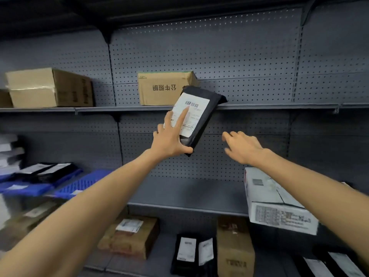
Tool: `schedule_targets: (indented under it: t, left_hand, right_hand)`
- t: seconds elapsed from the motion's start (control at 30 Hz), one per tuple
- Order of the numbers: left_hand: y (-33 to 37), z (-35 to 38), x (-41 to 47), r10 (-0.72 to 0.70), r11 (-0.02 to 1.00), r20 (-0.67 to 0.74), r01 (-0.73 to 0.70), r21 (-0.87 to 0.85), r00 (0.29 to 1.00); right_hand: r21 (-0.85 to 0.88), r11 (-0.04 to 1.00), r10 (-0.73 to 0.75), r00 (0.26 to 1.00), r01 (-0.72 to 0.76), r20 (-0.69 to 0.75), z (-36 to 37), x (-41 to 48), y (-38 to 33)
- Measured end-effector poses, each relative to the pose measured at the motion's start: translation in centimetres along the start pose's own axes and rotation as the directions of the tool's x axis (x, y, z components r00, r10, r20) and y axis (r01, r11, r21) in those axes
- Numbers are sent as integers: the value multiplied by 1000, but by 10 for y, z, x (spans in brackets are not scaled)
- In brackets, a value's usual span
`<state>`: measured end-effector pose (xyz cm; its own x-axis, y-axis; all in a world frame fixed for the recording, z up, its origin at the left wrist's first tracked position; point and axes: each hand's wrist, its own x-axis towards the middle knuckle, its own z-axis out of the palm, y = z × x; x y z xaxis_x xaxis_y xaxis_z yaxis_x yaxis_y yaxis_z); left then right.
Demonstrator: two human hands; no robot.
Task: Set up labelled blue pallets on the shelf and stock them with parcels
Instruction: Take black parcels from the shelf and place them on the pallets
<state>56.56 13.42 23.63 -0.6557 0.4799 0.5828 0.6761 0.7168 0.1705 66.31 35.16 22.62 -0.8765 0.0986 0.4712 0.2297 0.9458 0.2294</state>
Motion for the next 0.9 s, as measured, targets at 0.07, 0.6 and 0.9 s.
schedule_targets:
  t: [0.07, 0.6, 0.9]
  left_hand:
    - [-17, 5, -33, 4, 999, -28, -3, 54, 1000]
    - [-245, -39, -211, -296, 856, 55, 239, 458, 954]
    - [-433, -104, -238, -440, 780, 3, 381, 496, 898]
  right_hand:
    - [19, 999, -43, 997, 42, 68, 8, -2, -21]
    - [226, 888, -452, 852, 400, 265, 58, 51, -299]
    - [294, 835, -530, 824, 465, 202, 51, 144, -483]
